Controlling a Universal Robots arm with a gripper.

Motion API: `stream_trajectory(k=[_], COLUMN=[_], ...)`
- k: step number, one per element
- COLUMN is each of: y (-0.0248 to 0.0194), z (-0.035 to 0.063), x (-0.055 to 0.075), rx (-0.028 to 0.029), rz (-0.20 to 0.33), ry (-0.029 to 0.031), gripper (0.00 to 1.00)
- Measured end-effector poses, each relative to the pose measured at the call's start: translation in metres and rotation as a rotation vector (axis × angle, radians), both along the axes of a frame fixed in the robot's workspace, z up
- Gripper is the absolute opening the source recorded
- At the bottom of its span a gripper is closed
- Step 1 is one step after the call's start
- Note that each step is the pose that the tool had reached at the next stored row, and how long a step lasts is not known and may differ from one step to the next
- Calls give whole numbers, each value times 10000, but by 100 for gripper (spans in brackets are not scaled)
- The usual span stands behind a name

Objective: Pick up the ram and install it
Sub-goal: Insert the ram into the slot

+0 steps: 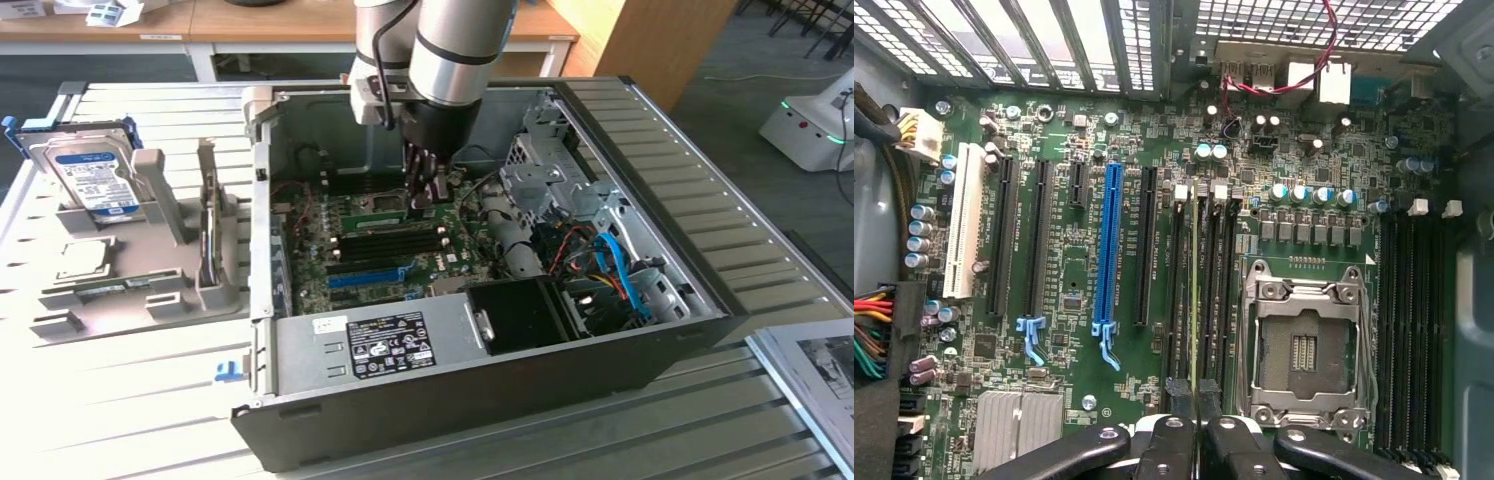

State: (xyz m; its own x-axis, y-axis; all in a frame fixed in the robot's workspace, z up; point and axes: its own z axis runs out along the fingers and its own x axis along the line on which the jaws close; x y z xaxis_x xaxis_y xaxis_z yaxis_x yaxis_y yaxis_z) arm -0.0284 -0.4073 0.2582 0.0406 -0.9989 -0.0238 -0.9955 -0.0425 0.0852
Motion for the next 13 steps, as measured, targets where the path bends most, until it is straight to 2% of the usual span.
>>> stream_trajectory(k=[13], y=[-27], z=[0], x=[0], rx=[0], rz=[-1], ry=[-1], gripper=[12])
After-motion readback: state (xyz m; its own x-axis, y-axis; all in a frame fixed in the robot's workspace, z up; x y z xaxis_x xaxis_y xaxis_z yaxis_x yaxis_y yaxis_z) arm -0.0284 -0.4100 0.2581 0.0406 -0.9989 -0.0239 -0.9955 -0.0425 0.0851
